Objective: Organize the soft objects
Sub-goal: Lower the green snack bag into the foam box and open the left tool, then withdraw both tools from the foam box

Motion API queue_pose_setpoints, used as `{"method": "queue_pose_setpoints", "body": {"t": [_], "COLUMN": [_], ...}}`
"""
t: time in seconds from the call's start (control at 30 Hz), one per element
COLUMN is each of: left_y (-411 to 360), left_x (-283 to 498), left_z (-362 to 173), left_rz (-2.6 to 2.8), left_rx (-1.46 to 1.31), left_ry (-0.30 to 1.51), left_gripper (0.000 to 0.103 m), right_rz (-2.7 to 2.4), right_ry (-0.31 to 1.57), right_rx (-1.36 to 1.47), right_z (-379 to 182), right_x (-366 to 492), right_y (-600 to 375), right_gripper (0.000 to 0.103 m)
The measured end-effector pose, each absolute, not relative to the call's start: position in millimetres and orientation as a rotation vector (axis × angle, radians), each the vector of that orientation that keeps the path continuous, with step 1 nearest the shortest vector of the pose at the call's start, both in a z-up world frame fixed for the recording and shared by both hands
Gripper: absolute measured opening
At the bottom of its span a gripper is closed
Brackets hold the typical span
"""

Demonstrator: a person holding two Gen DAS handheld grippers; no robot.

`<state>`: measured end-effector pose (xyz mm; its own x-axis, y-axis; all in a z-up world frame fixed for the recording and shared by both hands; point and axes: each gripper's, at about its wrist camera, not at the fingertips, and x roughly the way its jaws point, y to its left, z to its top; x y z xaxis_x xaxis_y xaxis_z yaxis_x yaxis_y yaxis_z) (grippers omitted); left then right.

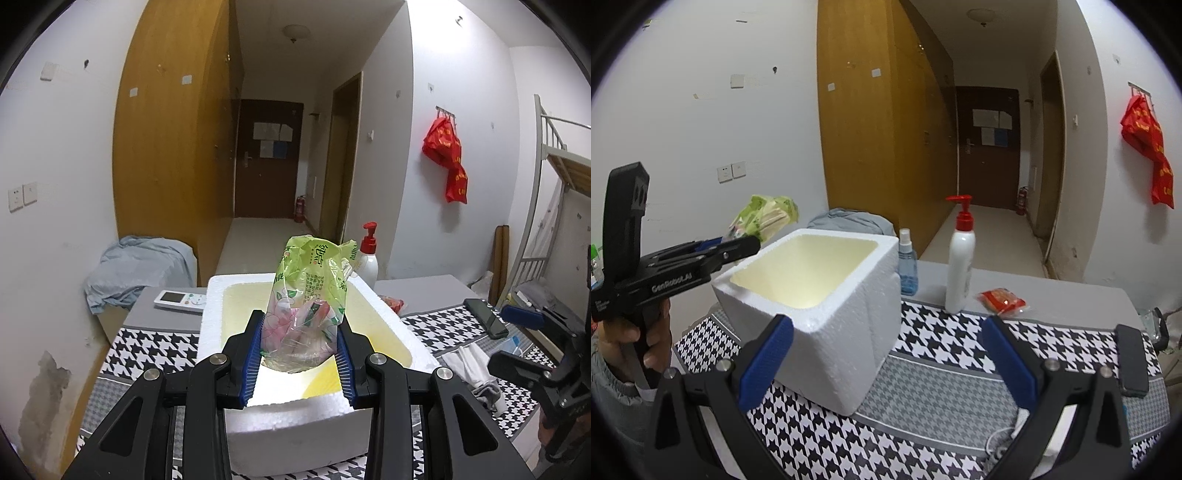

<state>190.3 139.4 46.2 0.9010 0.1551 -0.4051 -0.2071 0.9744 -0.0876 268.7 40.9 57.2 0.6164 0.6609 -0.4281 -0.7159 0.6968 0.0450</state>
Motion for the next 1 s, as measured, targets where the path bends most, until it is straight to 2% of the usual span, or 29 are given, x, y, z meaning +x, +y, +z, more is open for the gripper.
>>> {"method": "queue_pose_setpoints", "body": {"t": [0.37, 0.4, 0.47, 0.5, 0.63, 1.0], "left_y": [141, 142, 142, 142, 142, 119], "left_x": [210, 211, 212, 212, 206, 177], "left_z": [42, 42, 43, 44, 45, 55], "left_rz": [0.182, 0.181, 0.186, 0.192, 0.202, 0.180], "left_rx": [-0.122, -0.123, -0.124, -0.124, -0.136, -0.132], "left_ry": [0.455, 0.456, 0.450, 0.439, 0.400, 0.334], "left_gripper": [0.040, 0.042, 0.061, 0.066, 0.097, 0.100], "right_rz": [0.736, 0.730, 0.719, 0.712, 0.695, 0.670], "right_ry": [0.459, 0.461, 0.468, 0.471, 0.479, 0.464], "right_rx": [-0.117, -0.115, -0.111, -0.112, -0.108, -0.090], "right_z": [49, 49, 47, 46, 44, 45], "right_x": [262, 262, 263, 264, 266, 258], "right_y": [25, 24, 21, 20, 14, -9], "right_gripper": [0.103, 0.103, 0.103, 0.103, 0.103, 0.103]}}
